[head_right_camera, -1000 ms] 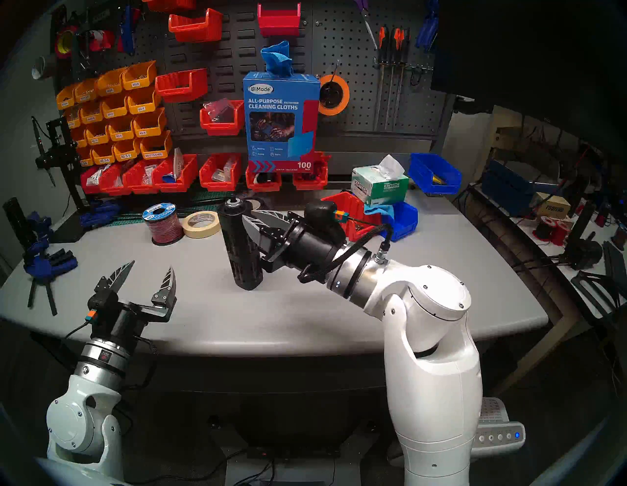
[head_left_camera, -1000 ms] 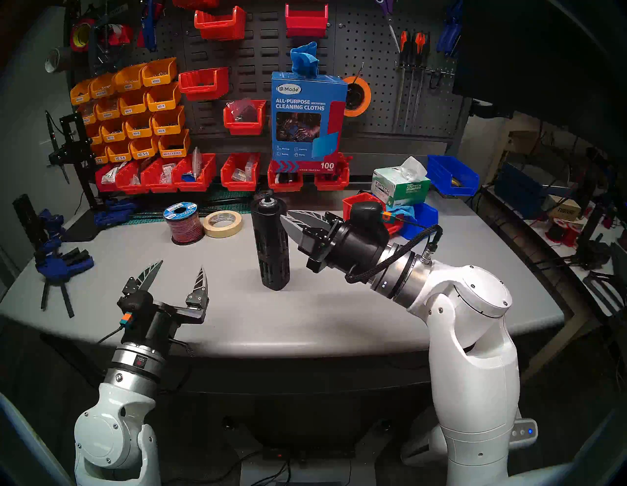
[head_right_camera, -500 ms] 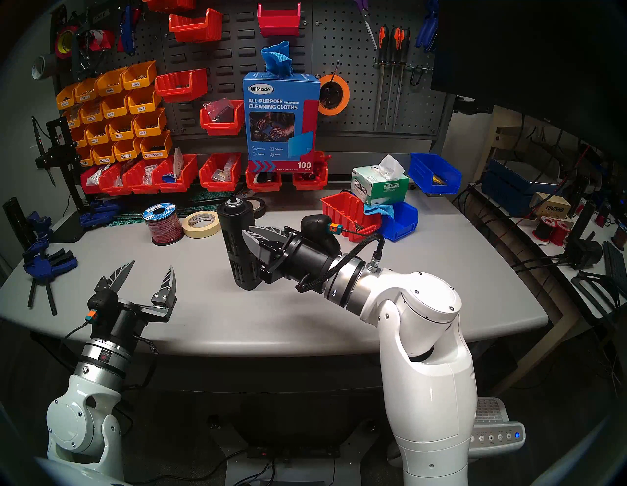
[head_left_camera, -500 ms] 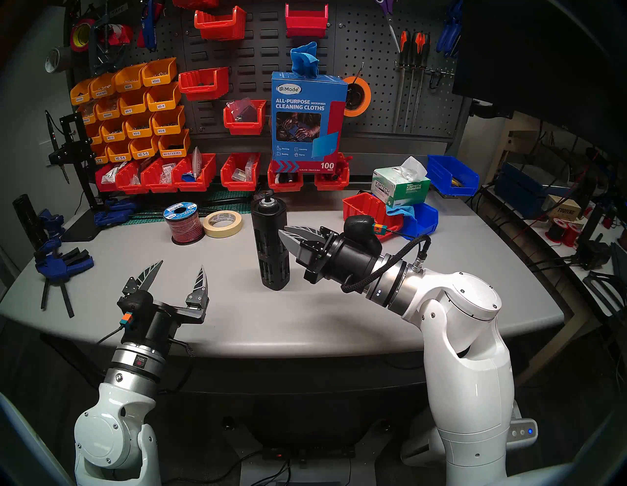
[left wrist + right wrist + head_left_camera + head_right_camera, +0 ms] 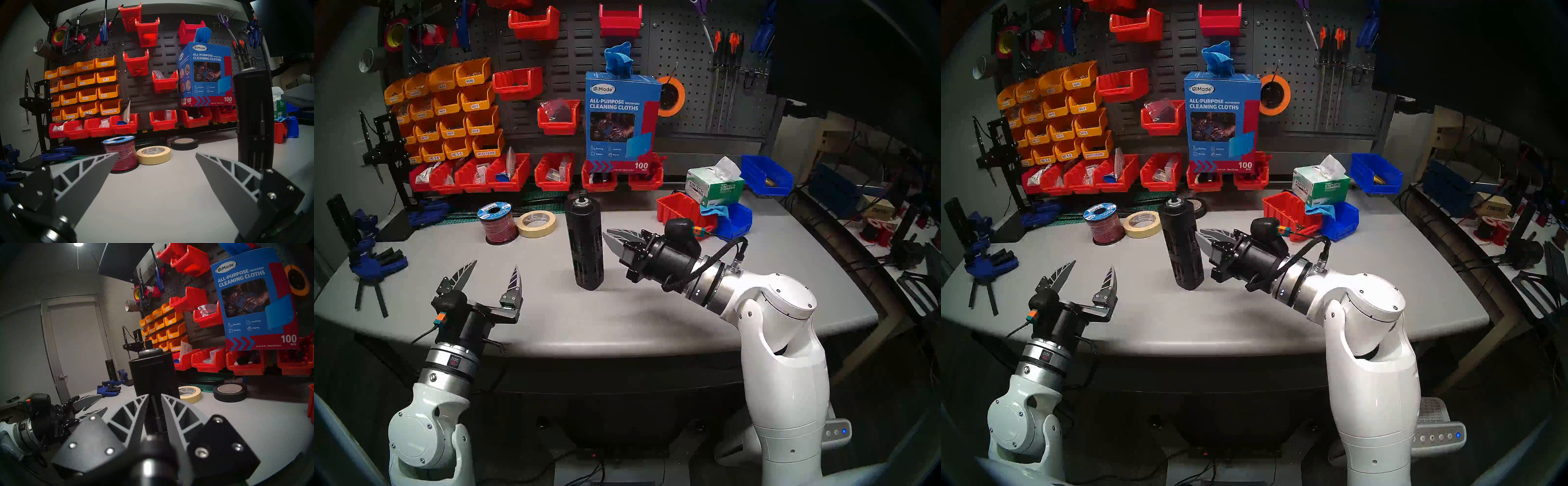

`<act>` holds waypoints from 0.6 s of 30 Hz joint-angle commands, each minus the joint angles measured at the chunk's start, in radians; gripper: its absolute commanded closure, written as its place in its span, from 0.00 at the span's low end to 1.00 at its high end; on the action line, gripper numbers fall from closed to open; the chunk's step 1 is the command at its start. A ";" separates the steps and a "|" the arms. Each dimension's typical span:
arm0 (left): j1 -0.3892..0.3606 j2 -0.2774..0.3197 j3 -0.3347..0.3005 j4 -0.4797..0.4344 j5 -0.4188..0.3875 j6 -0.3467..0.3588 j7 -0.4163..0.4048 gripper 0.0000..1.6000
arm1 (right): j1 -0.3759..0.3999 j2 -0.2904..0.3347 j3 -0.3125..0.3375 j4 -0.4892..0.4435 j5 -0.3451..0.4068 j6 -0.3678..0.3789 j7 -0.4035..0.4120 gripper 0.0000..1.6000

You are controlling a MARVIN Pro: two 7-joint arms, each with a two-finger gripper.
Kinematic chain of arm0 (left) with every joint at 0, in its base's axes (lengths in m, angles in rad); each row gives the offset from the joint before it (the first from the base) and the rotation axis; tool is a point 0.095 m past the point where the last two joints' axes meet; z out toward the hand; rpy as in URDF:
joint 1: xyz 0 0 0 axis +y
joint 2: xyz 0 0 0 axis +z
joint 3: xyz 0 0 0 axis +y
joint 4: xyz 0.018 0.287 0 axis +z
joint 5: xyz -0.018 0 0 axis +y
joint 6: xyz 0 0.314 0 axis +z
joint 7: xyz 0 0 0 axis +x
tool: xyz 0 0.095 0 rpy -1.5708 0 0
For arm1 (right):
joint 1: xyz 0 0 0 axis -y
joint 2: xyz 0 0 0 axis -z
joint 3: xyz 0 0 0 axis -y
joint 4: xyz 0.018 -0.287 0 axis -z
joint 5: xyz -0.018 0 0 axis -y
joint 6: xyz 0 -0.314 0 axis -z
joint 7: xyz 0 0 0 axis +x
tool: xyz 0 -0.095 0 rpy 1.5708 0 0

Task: Pick a screwdriver bit and insert it into the screwdriver

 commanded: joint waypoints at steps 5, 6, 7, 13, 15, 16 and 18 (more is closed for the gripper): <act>-0.008 -0.001 0.001 -0.032 -0.002 -0.009 -0.002 0.00 | 0.061 -0.003 -0.010 0.025 0.002 0.001 0.008 0.56; -0.008 -0.001 0.001 -0.032 -0.002 -0.009 -0.002 0.00 | 0.066 -0.001 -0.010 0.030 0.002 0.002 0.009 0.56; -0.008 -0.001 0.001 -0.032 -0.002 -0.009 -0.003 0.00 | 0.070 -0.001 -0.010 0.033 0.002 0.002 0.010 0.56; -0.009 -0.003 0.000 -0.032 -0.001 -0.008 -0.005 0.00 | 0.090 0.005 -0.009 0.050 -0.001 0.004 0.014 0.57; -0.009 -0.004 0.000 -0.032 -0.001 -0.008 -0.005 0.00 | 0.093 0.006 -0.008 0.053 -0.001 0.005 0.015 0.58; -0.009 -0.004 0.000 -0.032 -0.001 -0.008 -0.006 0.00 | 0.095 0.006 -0.008 0.055 -0.001 0.005 0.017 0.58; -0.009 -0.005 0.000 -0.032 -0.001 -0.008 -0.006 0.00 | 0.099 0.006 -0.009 0.061 0.001 0.004 0.021 0.58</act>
